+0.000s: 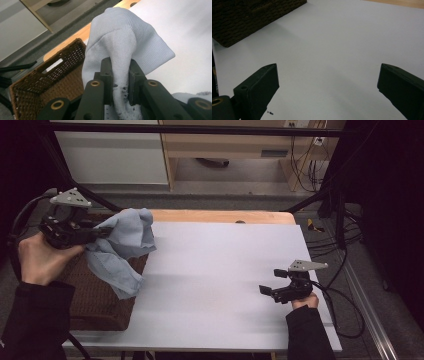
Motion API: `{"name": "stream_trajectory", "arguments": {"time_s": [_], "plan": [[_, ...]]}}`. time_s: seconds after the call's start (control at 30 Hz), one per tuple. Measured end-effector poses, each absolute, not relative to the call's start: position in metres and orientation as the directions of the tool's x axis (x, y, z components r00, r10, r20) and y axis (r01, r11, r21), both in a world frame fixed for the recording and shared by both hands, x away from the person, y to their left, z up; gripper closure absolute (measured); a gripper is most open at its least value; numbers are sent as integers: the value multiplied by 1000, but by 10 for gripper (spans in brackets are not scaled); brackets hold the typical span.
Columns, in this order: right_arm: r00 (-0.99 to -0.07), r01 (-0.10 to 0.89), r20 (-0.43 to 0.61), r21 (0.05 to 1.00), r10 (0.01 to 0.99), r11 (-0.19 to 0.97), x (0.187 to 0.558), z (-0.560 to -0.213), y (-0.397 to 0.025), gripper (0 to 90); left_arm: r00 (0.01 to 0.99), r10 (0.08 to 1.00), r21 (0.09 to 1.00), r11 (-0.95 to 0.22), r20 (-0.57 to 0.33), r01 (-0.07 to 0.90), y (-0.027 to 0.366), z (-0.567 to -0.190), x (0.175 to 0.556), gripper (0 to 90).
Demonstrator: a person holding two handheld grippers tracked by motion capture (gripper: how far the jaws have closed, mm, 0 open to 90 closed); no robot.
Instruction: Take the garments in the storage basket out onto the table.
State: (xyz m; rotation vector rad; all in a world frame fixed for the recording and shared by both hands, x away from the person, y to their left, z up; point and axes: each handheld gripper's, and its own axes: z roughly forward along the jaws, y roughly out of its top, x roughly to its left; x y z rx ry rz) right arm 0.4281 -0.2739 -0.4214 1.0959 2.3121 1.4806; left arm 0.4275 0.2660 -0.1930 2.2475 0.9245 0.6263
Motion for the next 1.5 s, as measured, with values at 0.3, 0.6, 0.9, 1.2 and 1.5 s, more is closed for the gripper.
{"name": "stream_trajectory", "arguments": {"time_s": [0.3, 0.6, 0.9, 1.2, 1.5], "plan": [[-711, 483, 225, 845, 667, 229, 428, -421, -274, 43, 673, 715, 687, -586, 189, 429, 246, -195, 429, 776], [-711, 482, 225, 845, 667, 230, 428, -421, -274, 43, 702, 688, 681, -603, 182, 415, 226, -203, 433, 776], [-712, 482, 223, 845, 666, 232, 428, -422, -274, 43, 725, 665, 676, -618, 176, 402, 211, -209, 435, 776], [-712, 482, 224, 845, 666, 231, 428, -421, -274, 43, 750, 638, 658, -643, 176, 393, 194, -218, 438, 776], [-711, 483, 225, 845, 666, 230, 428, -421, -274, 43, 768, 618, 640, -660, 165, 394, 183, -228, 442, 776]]}}
